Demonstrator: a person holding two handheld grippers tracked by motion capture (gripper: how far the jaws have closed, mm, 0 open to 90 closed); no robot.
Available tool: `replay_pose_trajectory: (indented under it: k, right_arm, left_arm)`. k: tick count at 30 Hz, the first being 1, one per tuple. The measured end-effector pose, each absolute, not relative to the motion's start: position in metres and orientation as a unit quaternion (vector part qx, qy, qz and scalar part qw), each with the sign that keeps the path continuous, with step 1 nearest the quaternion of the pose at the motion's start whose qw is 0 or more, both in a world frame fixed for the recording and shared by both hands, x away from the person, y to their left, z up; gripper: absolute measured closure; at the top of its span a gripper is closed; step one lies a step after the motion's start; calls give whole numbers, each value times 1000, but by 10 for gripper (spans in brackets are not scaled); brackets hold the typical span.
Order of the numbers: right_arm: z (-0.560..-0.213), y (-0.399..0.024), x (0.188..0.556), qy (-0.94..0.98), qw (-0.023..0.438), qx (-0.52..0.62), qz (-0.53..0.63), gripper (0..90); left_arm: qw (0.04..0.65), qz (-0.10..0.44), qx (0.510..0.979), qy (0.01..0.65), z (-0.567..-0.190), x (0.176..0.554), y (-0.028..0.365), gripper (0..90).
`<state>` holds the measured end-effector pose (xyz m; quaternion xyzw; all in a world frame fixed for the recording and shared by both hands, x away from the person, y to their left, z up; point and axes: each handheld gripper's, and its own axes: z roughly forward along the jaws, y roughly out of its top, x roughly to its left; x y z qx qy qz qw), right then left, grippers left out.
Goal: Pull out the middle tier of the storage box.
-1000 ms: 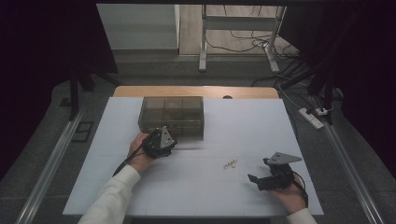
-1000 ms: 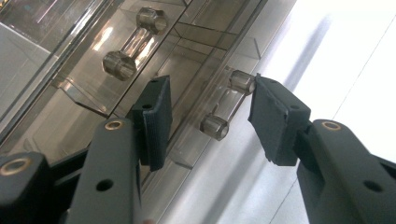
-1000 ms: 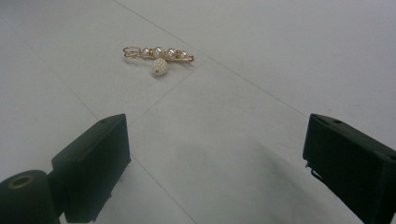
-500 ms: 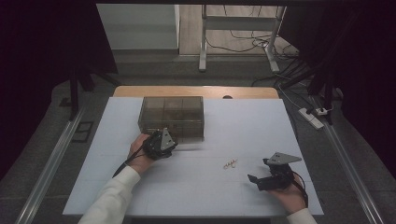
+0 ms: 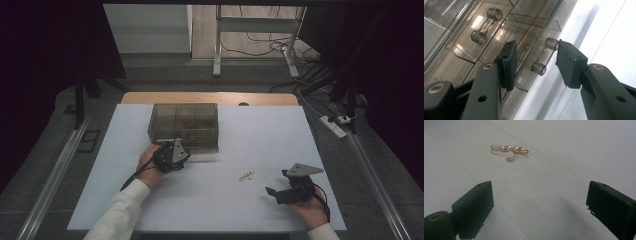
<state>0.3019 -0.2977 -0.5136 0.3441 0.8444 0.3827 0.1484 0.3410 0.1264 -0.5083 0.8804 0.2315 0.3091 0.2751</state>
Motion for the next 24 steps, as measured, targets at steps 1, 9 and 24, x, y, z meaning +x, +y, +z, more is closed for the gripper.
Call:
replay_pose_trajectory:
  k: [1,9,24]
  right_arm:
    - [-514,-298,302,844,148,344,383,73]
    - [-513,-298,302,844,149,344,384,73]
    - [-513,-299,302,844,149,345,384,73]
  left_arm:
    - [275,309,881,231,-508,341,126,512]
    - [274,309,881,229,-508,340,126,514]
    - [275,309,882,226,-508,337,126,518]
